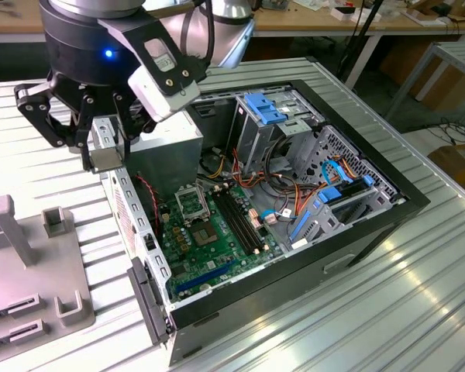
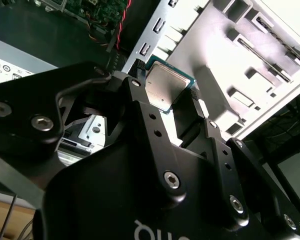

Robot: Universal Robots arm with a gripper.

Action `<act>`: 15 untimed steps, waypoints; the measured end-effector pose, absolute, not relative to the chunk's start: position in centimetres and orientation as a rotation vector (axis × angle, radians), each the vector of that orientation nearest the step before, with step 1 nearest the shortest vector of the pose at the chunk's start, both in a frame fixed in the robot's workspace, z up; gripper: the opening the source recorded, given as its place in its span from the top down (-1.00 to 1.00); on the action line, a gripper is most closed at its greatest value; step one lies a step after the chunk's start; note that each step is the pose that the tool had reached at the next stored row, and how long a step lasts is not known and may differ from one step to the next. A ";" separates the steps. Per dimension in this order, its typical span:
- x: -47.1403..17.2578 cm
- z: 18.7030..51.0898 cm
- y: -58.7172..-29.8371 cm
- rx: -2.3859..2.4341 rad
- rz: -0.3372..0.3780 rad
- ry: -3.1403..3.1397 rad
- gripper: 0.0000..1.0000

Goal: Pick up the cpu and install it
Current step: 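Pick up the cpu and move it towards the insertion slot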

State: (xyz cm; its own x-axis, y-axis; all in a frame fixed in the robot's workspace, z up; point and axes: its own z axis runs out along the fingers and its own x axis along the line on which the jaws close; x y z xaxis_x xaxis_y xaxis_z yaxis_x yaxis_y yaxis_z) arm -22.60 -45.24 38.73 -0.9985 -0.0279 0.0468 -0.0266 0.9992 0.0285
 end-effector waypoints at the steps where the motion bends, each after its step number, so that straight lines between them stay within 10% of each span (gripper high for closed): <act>1: -22.5 38.7 -45.2 0.042 -0.043 -3.094 0.06; 15: -20.6 38.7 -45.2 0.042 -0.043 -3.091 0.06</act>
State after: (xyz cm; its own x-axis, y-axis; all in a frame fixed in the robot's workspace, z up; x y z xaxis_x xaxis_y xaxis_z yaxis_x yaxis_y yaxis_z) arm -20.55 -45.24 38.73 -0.9984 -0.0277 0.0491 -0.0263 0.9992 0.0285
